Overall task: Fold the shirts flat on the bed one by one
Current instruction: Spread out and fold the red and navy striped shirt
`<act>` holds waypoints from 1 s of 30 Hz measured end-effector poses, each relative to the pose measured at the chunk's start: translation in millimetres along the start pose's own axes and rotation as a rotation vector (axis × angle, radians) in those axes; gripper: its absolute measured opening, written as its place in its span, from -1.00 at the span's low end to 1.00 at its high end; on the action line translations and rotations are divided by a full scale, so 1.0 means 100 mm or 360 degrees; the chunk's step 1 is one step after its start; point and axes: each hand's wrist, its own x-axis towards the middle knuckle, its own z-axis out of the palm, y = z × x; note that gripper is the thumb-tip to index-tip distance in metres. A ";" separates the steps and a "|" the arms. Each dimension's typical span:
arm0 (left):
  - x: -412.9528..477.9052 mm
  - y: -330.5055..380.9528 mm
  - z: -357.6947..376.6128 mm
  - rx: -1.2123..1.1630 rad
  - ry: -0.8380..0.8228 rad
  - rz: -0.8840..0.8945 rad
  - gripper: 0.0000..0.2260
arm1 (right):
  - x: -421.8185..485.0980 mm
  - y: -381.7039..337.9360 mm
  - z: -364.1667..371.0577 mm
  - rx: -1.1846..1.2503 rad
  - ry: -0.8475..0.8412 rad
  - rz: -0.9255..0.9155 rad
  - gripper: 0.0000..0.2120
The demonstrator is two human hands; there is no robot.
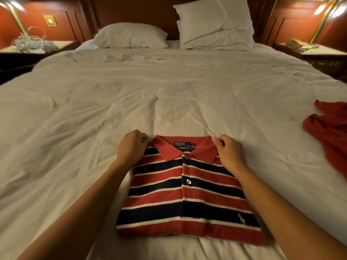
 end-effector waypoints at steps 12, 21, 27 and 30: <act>-1.08 0.16 -0.57 -0.0515 -0.0370 -0.0637 -0.69 | -1.20 0.09 -0.77 0.0402 -0.0321 0.0281 -0.72; -1.74 0.38 -0.55 0.0198 -0.0169 -0.0161 -0.70 | -1.77 -0.17 -0.77 0.0145 -0.0222 0.0148 -0.38; -1.88 0.31 -0.52 0.0279 -0.0049 -0.0035 -0.71 | -1.83 -0.13 -0.74 0.0141 -0.0199 -0.0113 -0.64; -1.87 0.28 -0.54 0.0344 -0.0040 -0.0038 -0.70 | -1.75 -0.09 -0.79 -0.0045 -0.0274 -0.0198 -0.70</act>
